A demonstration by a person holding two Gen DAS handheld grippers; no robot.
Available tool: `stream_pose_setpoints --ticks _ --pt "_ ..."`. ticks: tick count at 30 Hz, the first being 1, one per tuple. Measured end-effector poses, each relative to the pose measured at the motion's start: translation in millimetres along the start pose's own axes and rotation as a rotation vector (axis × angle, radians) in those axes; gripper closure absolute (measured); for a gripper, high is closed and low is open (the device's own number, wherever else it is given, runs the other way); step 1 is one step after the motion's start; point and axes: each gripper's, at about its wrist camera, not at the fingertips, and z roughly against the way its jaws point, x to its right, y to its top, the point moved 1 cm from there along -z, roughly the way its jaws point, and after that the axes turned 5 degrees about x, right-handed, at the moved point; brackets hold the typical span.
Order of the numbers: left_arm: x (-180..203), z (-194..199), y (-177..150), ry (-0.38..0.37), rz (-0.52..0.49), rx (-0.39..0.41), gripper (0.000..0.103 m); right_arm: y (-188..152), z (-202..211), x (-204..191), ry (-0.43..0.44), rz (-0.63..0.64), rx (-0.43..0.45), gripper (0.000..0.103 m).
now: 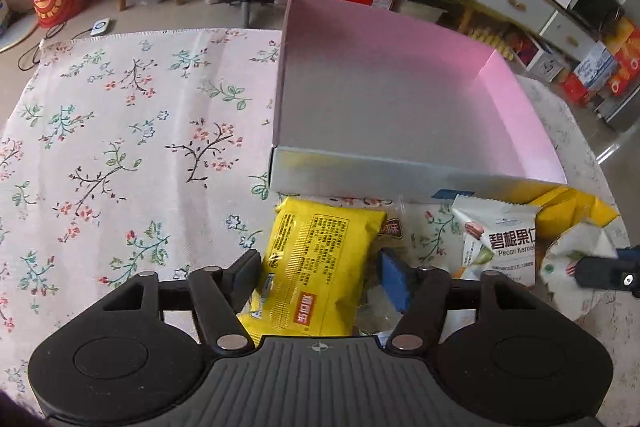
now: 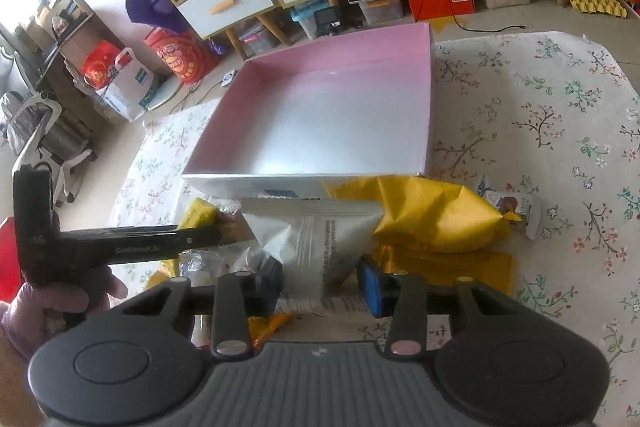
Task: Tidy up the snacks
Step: 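Drop the yellow packet into the pink box while the right tool drops the white packet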
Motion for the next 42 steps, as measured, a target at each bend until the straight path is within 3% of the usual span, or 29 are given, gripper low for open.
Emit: stream_pose_setpoints --ticks 2,5,7,17,28,35,38,42 --pt "-1.8 3.8 0.4 -0.019 0.027 0.01 0.067 -0.6 -3.7 -3.5 0.0 0.011 -0.008 0.075" --pt "1.2 13.8 0.1 0.025 0.004 0.046 0.08 -0.7 -5.2 -8.2 -0.017 0.04 0.0 0.078" --pt "5.2 22.0 1.2 0.037 -0.025 0.068 0.083 0.1 -2.5 -9.4 -0.009 0.043 0.008 0.079" --pt "30.7 54.4 24.3 0.026 -0.123 0.182 0.083 13.6 12.9 -8.4 0.036 0.015 0.066 0.08" --pt "62.8 6.0 70.6 0.011 -0.187 0.281 0.083 68.7 -19.8 5.7 0.008 -0.041 0.157 0.08" --pt "54.6 -30.2 50.6 0.115 -0.25 0.193 0.083 81.4 -53.4 23.3 -0.109 -0.022 0.153 0.08" --pt "44.0 -23.0 41.6 0.101 -0.222 0.184 0.083 72.4 -68.1 26.8 -0.168 -0.006 0.075 0.08" --pt "36.0 -12.3 37.6 0.096 -0.172 0.146 0.083 60.4 -68.9 21.8 -0.158 0.009 0.036 0.081"
